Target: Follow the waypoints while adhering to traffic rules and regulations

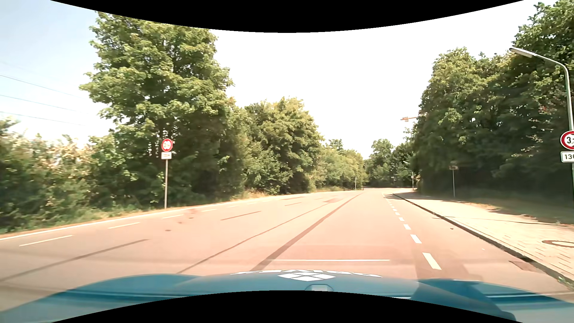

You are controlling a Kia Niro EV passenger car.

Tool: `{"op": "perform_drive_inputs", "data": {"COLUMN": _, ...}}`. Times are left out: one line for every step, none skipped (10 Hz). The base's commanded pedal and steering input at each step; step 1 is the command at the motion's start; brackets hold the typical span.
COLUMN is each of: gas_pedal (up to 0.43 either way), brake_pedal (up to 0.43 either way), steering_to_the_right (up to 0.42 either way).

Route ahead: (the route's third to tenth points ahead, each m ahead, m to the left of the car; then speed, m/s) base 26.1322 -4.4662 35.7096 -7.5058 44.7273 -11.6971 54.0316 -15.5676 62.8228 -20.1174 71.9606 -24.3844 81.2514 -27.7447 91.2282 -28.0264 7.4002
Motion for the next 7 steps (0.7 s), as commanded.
{"op": "perform_drive_inputs", "data": {"gas_pedal": 0.169, "brake_pedal": 0.0, "steering_to_the_right": 0.198}}
{"op": "perform_drive_inputs", "data": {"gas_pedal": 0.169, "brake_pedal": 0.0, "steering_to_the_right": 0.187}}
{"op": "perform_drive_inputs", "data": {"gas_pedal": 0.169, "brake_pedal": 0.0, "steering_to_the_right": 0.173}}
{"op": "perform_drive_inputs", "data": {"gas_pedal": 0.177, "brake_pedal": 0.0, "steering_to_the_right": 0.152}}
{"op": "perform_drive_inputs", "data": {"gas_pedal": 0.177, "brake_pedal": 0.0, "steering_to_the_right": 0.133}}
{"op": "perform_drive_inputs", "data": {"gas_pedal": 0.177, "brake_pedal": 0.0, "steering_to_the_right": 0.116}}
{"op": "perform_drive_inputs", "data": {"gas_pedal": 0.177, "brake_pedal": 0.0, "steering_to_the_right": 0.087}}
